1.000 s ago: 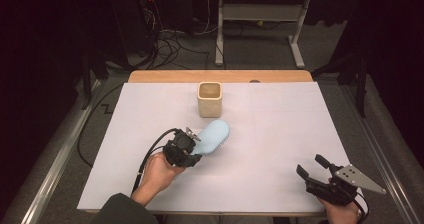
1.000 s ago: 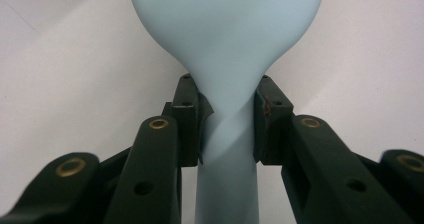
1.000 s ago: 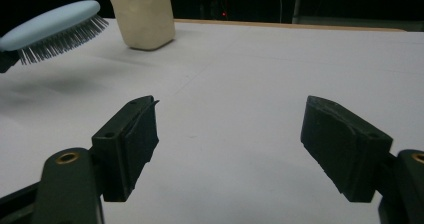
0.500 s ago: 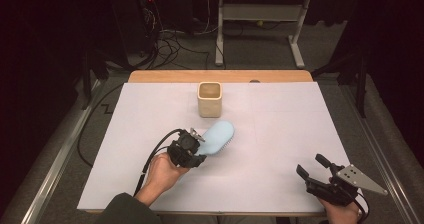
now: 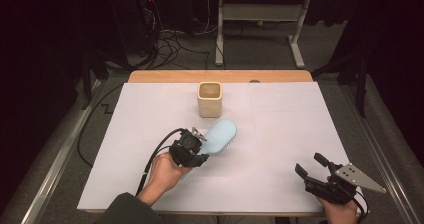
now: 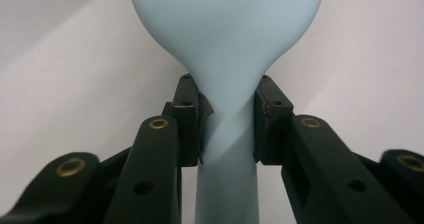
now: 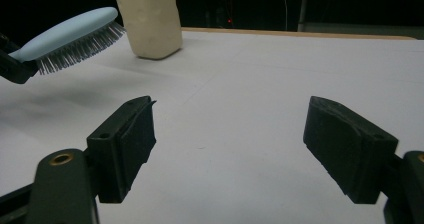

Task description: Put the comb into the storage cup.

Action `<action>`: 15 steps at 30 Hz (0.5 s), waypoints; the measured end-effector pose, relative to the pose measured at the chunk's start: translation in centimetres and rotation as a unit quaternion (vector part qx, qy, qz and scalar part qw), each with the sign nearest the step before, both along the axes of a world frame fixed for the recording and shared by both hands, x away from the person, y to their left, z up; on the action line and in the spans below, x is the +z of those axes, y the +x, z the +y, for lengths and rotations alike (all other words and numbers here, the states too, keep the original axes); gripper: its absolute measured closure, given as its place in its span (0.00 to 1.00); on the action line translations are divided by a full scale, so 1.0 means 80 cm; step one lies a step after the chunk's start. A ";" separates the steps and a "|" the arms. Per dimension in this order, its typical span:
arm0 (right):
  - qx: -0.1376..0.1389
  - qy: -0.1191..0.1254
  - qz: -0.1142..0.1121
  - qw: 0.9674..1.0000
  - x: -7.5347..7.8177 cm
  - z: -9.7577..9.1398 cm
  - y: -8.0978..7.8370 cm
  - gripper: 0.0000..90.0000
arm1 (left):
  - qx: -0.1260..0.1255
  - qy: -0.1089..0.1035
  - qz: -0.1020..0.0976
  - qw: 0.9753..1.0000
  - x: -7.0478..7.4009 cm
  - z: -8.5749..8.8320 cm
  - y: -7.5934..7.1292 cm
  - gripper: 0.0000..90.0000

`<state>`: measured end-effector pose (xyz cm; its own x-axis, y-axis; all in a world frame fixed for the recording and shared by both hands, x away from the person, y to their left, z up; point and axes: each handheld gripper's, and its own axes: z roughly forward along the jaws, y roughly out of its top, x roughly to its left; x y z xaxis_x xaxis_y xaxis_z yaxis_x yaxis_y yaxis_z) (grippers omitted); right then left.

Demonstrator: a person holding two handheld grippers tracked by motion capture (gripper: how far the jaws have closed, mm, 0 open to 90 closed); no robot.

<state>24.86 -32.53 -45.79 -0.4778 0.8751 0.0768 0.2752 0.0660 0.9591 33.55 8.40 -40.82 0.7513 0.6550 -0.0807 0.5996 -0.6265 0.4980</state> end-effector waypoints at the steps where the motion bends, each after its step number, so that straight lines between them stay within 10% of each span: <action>1: 0.000 0.000 -0.001 1.000 0.000 0.000 0.000 0.24 | 0.000 -0.001 0.000 1.000 0.000 -0.001 0.000 0.77; 15: 0.004 -0.001 0.000 1.000 -0.001 0.004 -0.002 0.23 | -0.012 -0.007 -0.001 1.000 -0.001 -0.010 0.002 0.77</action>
<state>24.68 -32.19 -45.86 -0.4842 0.8717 0.0757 0.2751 0.0696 0.9589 33.72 7.60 -40.92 0.7667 0.6360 -0.0879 0.5837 -0.6333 0.5081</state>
